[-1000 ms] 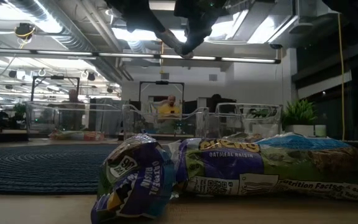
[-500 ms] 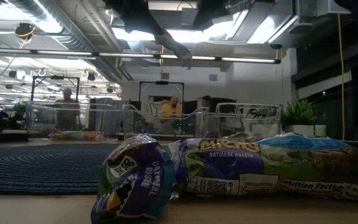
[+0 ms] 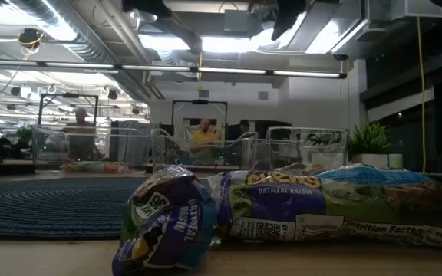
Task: Pick and place Granola Bars by type
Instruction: Put the top red chewy bar into the top left transparent bin
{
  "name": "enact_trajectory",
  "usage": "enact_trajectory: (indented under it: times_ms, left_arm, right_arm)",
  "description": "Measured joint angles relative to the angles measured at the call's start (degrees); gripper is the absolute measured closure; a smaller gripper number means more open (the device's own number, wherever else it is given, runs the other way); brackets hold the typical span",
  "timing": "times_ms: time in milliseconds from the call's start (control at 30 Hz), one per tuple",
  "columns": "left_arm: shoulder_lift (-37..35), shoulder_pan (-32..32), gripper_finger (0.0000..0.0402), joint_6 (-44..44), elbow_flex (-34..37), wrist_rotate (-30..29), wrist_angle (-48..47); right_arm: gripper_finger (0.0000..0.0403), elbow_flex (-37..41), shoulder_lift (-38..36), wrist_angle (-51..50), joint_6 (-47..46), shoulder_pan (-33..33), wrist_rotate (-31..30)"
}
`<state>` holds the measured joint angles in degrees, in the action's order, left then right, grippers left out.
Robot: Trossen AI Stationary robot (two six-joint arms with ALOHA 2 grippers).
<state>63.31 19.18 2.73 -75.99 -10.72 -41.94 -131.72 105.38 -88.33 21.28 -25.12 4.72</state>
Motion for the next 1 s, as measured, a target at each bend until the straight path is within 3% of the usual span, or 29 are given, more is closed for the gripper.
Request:
enact_trajectory:
  times_ms: [300,467,667,833,1000]
  left_arm:
    - [-6.4,0.0,0.0389,-5.4,0.0,-1.7,-7.8]
    - [-7.7,0.7,0.0389,-3.8,0.0,-2.7,-11.0]
    - [-10.3,6.3,0.0388,-0.2,0.0,-3.9,-13.5]
    - [-11.5,11.7,0.0389,0.0,0.0,1.3,-15.4]
    - [-10.4,15.9,0.0388,1.1,0.0,4.4,-18.9]
  right_arm:
    - [0.0343,0.0,-2.5,2.4,-0.9,-0.7,3.0]
    - [0.0353,1.3,-2.9,1.2,-1.7,-0.6,5.4]
    - [0.0355,19.1,-10.5,7.7,-1.8,-0.7,7.1]
    - [0.0356,35.1,-20.6,19.0,-0.6,0.5,6.9]
    - [0.0356,44.0,-28.9,29.0,-1.9,2.5,7.0]
